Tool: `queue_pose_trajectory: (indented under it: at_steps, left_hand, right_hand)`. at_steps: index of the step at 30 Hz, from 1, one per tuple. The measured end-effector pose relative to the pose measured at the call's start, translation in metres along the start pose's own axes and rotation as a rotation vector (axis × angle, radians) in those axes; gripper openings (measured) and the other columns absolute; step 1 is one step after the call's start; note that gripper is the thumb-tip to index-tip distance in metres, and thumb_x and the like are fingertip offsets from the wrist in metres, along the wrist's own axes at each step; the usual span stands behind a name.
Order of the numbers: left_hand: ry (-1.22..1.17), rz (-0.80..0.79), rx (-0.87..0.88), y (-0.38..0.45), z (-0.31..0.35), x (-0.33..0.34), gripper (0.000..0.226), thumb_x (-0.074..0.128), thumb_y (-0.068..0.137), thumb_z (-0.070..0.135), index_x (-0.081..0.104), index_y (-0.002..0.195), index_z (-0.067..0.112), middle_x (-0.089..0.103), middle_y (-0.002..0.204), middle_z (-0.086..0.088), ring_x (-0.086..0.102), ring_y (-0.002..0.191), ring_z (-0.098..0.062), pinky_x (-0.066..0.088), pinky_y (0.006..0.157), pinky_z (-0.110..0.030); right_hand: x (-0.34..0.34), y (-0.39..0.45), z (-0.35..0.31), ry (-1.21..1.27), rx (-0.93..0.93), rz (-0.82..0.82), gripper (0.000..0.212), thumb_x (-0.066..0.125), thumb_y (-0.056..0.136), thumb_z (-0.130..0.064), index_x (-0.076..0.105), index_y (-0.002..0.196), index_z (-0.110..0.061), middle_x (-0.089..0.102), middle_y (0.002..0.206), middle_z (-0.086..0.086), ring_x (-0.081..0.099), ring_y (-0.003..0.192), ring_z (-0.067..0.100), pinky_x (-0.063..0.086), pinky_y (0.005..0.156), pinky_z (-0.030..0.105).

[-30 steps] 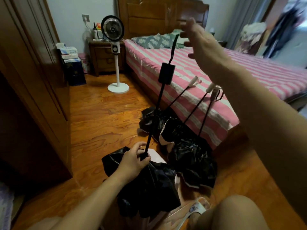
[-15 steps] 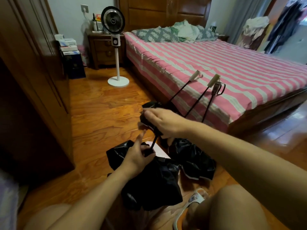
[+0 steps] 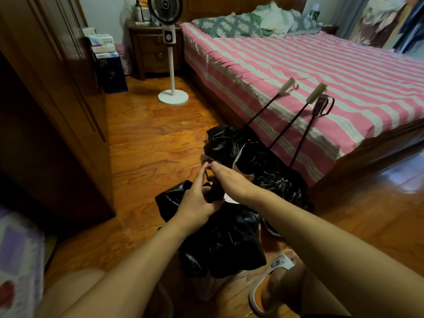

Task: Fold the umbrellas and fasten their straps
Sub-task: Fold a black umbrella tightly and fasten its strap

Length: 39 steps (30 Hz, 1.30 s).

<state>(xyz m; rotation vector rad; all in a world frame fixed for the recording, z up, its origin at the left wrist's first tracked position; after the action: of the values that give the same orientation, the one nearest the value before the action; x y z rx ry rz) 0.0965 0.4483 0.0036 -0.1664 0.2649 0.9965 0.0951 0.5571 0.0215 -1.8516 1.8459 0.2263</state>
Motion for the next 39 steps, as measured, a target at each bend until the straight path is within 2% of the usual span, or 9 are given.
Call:
queue_pose_trajectory:
  at_steps: [2, 7, 10, 15, 23, 29, 34, 37, 39]
  left_hand:
    - [0.007, 0.013, 0.012, 0.002, -0.001, -0.003, 0.101, 0.08, 0.086, 0.019, 0.014, 0.158, 0.046, 0.072, 0.111, 0.009, 0.069, 0.1, -0.002, 0.056, 0.095, -0.035]
    - [0.005, 0.003, 0.02, 0.004, -0.004, -0.005, 0.08, 0.083, 0.082, 0.025, 0.036, 0.139, 0.056, 0.07, 0.121, 0.012, 0.067, 0.112, -0.006, 0.054, 0.101, -0.042]
    - [0.022, -0.02, 0.018, 0.002, -0.002, -0.007, 0.072, 0.084, 0.083, 0.023, 0.041, 0.127, 0.061, 0.067, 0.122, 0.016, 0.062, 0.114, 0.002, 0.052, 0.101, -0.029]
    - [0.018, -0.072, 0.006, -0.001, -0.001, -0.005, 0.084, 0.086, 0.08, 0.015, 0.038, 0.144, 0.04, 0.06, 0.123, 0.026, 0.052, 0.107, 0.025, 0.044, 0.084, -0.002]
    - [-0.082, -0.053, -0.057, 0.003, -0.011, -0.01, 0.074, 0.089, 0.073, 0.008, 0.052, 0.131, 0.035, 0.069, 0.12, 0.014, 0.065, 0.114, -0.001, 0.052, 0.103, -0.035]
    - [-0.04, -0.078, -0.019, -0.001, -0.004, -0.012, 0.071, 0.084, 0.082, 0.013, 0.042, 0.118, 0.058, 0.063, 0.118, 0.024, 0.06, 0.107, 0.015, 0.047, 0.088, -0.012]
    - [0.014, -0.103, 0.034, -0.009, 0.007, -0.016, 0.087, 0.075, 0.091, 0.023, 0.02, 0.155, 0.046, 0.046, 0.141, 0.029, 0.044, 0.128, 0.018, 0.036, 0.104, -0.008]
    - [0.06, -0.141, 0.091, -0.016, 0.009, -0.024, 0.068, 0.07, 0.096, 0.021, 0.036, 0.149, 0.047, 0.05, 0.146, 0.024, 0.042, 0.138, 0.005, 0.032, 0.116, -0.022]
    - [0.033, -0.157, 0.044, -0.019, 0.002, -0.035, 0.048, 0.068, 0.097, 0.014, 0.051, 0.137, 0.034, 0.066, 0.13, 0.01, 0.056, 0.129, -0.008, 0.037, 0.114, -0.033]
  right_hand:
    - [0.002, 0.006, 0.0, -0.034, 0.004, -0.003, 0.088, 0.03, 0.079, -0.091, 0.065, 0.128, -0.026, 0.068, 0.125, 0.0, 0.062, 0.12, 0.018, 0.042, 0.112, 0.048]
    - [0.004, 0.004, -0.005, -0.071, 0.042, -0.002, 0.071, 0.031, 0.091, -0.078, 0.074, 0.104, -0.024, 0.074, 0.108, 0.005, 0.068, 0.106, 0.023, 0.049, 0.104, 0.05]
    - [0.005, 0.003, -0.007, -0.069, 0.032, 0.001, 0.056, 0.033, 0.106, -0.057, 0.074, 0.097, -0.019, 0.073, 0.107, 0.011, 0.068, 0.104, 0.026, 0.05, 0.103, 0.049]
    - [0.004, 0.001, -0.01, -0.081, 0.025, -0.024, 0.059, 0.033, 0.106, -0.058, 0.076, 0.097, -0.017, 0.074, 0.104, 0.008, 0.069, 0.102, 0.023, 0.05, 0.103, 0.046]
    - [0.013, 0.004, -0.003, -0.051, 0.013, -0.003, 0.061, 0.035, 0.103, -0.062, 0.077, 0.094, -0.019, 0.076, 0.103, 0.002, 0.069, 0.103, 0.021, 0.047, 0.105, 0.048]
    - [0.019, 0.002, -0.002, -0.061, 0.027, -0.008, 0.051, 0.033, 0.104, -0.06, 0.07, 0.089, -0.027, 0.071, 0.11, 0.006, 0.065, 0.108, 0.025, 0.044, 0.107, 0.046]
    - [0.028, 0.003, -0.012, -0.099, 0.03, -0.085, 0.062, 0.029, 0.103, -0.064, 0.065, 0.125, -0.019, 0.066, 0.129, 0.006, 0.059, 0.123, 0.023, 0.039, 0.114, 0.044]
    - [0.023, -0.01, -0.001, 0.283, 0.133, -0.182, 0.07, 0.023, 0.098, -0.074, 0.064, 0.127, -0.026, 0.066, 0.131, 0.001, 0.058, 0.126, 0.019, 0.039, 0.114, 0.045]
    - [-0.004, -0.022, 0.003, 0.35, 0.08, -0.105, 0.059, 0.024, 0.101, -0.068, 0.063, 0.128, -0.032, 0.066, 0.131, -0.006, 0.056, 0.127, 0.012, 0.034, 0.117, 0.045]
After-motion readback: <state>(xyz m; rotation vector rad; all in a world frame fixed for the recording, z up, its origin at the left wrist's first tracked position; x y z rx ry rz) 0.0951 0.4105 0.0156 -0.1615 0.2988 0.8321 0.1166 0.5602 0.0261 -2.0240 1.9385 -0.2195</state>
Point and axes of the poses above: each hand's wrist, its own y-axis towards the middle knuckle, its own x-axis out of the palm, z = x × y, the point moved 9 cm from there along y, towards the middle knuckle
